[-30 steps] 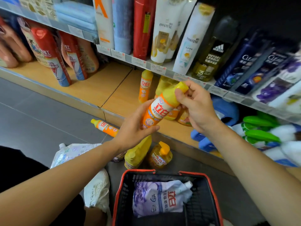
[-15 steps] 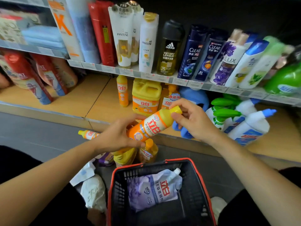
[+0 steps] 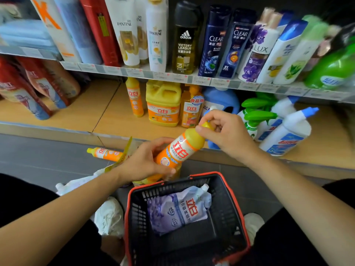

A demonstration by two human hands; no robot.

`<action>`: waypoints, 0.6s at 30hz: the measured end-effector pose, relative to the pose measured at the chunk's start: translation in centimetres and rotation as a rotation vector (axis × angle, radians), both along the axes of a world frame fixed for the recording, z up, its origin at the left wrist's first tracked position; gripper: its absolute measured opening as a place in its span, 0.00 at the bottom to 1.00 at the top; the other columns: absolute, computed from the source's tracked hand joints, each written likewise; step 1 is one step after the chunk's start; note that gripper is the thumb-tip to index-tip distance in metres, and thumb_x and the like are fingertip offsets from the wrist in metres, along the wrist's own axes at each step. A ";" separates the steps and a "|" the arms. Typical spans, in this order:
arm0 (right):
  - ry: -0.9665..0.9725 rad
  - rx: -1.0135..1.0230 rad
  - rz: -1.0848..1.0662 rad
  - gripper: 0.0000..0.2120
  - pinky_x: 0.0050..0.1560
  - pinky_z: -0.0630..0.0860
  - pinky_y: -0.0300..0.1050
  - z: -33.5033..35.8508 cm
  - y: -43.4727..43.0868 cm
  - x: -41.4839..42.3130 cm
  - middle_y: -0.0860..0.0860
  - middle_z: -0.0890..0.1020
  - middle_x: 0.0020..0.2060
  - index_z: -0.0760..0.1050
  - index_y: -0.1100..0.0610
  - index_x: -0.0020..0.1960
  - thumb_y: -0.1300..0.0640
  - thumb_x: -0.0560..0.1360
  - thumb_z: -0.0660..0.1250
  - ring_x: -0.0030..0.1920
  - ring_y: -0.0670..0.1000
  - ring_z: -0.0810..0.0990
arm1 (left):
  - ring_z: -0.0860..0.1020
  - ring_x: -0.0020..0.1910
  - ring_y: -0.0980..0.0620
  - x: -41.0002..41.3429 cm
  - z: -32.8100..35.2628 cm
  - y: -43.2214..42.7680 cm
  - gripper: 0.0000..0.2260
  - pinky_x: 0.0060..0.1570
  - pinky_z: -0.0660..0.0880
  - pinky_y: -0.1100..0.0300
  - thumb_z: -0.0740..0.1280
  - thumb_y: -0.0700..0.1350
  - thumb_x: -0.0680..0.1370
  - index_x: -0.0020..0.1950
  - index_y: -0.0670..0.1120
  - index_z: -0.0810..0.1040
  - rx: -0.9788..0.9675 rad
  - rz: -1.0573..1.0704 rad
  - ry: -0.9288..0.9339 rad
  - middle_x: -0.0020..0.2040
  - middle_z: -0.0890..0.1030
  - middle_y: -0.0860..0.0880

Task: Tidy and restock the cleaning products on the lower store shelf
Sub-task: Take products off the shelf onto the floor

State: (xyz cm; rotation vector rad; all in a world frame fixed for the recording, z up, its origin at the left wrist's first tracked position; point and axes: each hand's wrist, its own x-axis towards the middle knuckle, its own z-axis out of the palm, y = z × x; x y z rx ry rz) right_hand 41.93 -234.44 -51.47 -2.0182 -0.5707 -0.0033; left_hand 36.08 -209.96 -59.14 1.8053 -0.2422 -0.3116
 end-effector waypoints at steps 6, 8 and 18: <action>0.085 0.019 -0.273 0.11 0.36 0.64 0.41 -1.0 0.8 1.3 0.45 0.71 0.23 0.77 0.57 0.36 0.57 0.76 0.71 0.27 0.43 0.68 | 0.81 0.58 0.54 -0.8 -1.5 -1.4 0.35 0.54 0.79 0.44 0.78 0.59 0.67 0.71 0.61 0.69 0.312 0.192 -0.340 0.61 0.81 0.58; 0.113 0.031 -0.294 0.11 0.36 0.64 0.41 -1.1 0.9 1.5 0.45 0.71 0.24 0.78 0.59 0.37 0.55 0.76 0.71 0.27 0.43 0.68 | 0.82 0.56 0.54 -0.9 -1.5 -1.5 0.35 0.53 0.81 0.44 0.79 0.60 0.67 0.70 0.61 0.69 0.277 0.194 -0.315 0.60 0.82 0.57; 0.142 0.040 0.186 0.12 0.40 0.76 0.53 0.8 -0.5 1.3 0.61 0.80 0.41 0.77 0.53 0.61 0.61 0.79 0.68 0.39 0.60 0.75 | 0.84 0.52 0.40 -1.0 0.1 -1.4 0.31 0.54 0.81 0.41 0.79 0.40 0.65 0.66 0.45 0.74 -0.277 0.025 0.211 0.56 0.84 0.36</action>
